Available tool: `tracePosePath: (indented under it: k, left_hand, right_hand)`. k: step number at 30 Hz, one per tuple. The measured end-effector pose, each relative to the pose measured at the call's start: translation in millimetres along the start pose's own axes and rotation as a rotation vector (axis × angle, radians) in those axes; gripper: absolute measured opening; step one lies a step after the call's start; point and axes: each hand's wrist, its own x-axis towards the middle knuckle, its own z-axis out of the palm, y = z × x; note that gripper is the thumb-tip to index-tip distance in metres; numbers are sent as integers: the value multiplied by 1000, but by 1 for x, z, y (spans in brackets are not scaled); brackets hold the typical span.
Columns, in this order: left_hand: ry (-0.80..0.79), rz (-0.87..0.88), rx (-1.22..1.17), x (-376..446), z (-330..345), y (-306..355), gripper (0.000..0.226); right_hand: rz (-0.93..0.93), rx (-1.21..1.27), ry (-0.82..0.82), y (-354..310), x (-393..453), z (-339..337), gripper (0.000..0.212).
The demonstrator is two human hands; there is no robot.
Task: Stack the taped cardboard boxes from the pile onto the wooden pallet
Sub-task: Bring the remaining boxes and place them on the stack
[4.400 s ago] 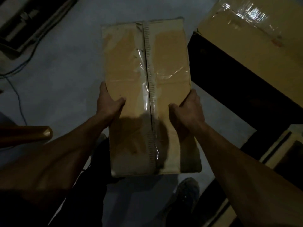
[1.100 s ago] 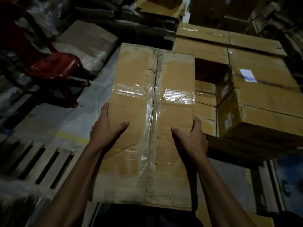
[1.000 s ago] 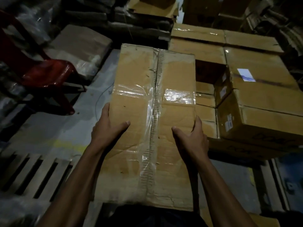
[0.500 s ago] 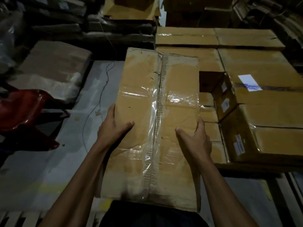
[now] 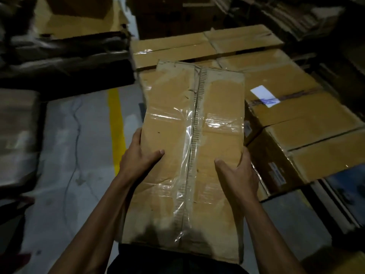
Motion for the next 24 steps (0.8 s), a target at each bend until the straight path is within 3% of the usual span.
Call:
tracePosePath:
  k: [11, 24]
  left_hand:
    - [-471, 194, 95, 142, -33, 10, 90]
    - [-679, 278, 163, 173, -23, 28, 92]
  right_hand:
    - [323, 99, 336, -57, -27, 77, 87]
    - [441, 181, 495, -66, -44, 97, 83]
